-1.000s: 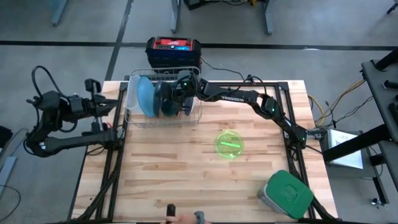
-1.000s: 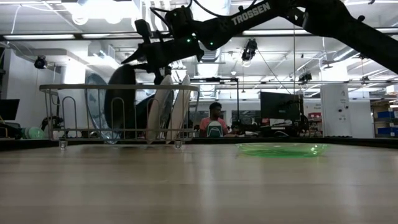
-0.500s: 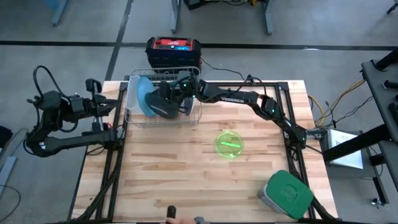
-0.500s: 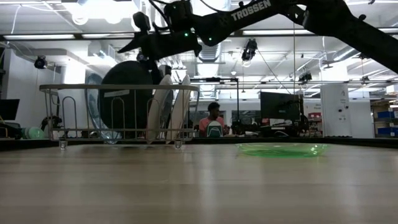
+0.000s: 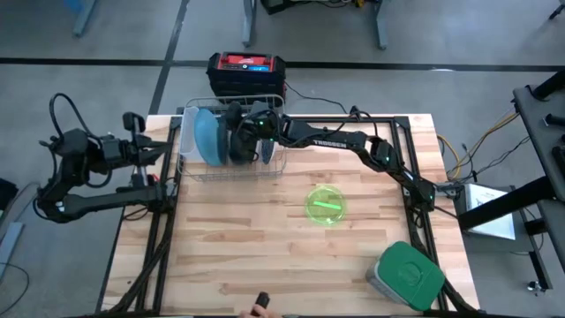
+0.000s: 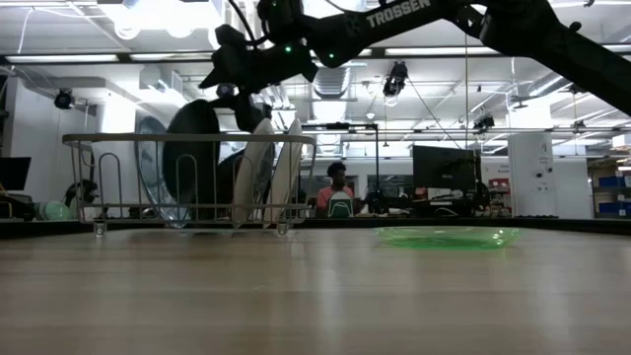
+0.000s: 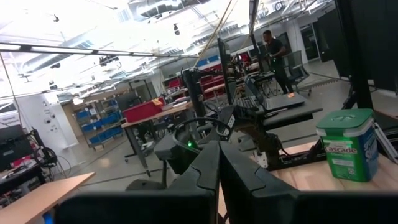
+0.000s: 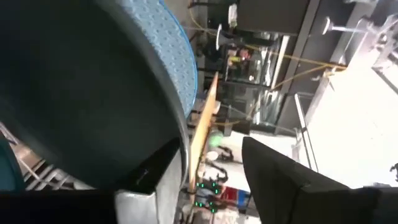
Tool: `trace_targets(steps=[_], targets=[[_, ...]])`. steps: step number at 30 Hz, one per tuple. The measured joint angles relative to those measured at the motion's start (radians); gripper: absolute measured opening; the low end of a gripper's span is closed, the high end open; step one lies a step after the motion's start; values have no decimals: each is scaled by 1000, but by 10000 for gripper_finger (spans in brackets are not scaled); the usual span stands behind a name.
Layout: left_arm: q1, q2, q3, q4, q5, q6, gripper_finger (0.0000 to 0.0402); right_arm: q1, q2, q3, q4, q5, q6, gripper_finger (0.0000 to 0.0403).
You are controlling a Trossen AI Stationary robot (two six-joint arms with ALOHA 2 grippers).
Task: Sort dishes
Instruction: Put the dark green plate into the dish rack, then put the green plate into the dish rack
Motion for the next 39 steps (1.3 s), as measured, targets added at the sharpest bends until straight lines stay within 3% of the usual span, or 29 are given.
trace_targets(steps=[15, 19, 23, 26, 31, 39], targets=[[0, 0, -15, 17, 0, 8, 0, 5, 0, 0, 42, 60, 22, 273], [0, 0, -15, 22, 0, 7, 0, 8, 0, -1, 78, 188, -23, 306], [0, 0, -15, 24, 0, 8, 0, 9, -5, 35, -27, 112, 83, 330], [0, 0, -15, 24, 0, 8, 0, 19, -5, 56, -112, 108, 42, 333], [0, 0, -25, 25, -1, 7, 0, 14, -5, 75, -117, 106, 111, 327], [0, 0, -56, 26, -1, 4, 0, 10, -6, 122, -59, 113, -5, 325]])
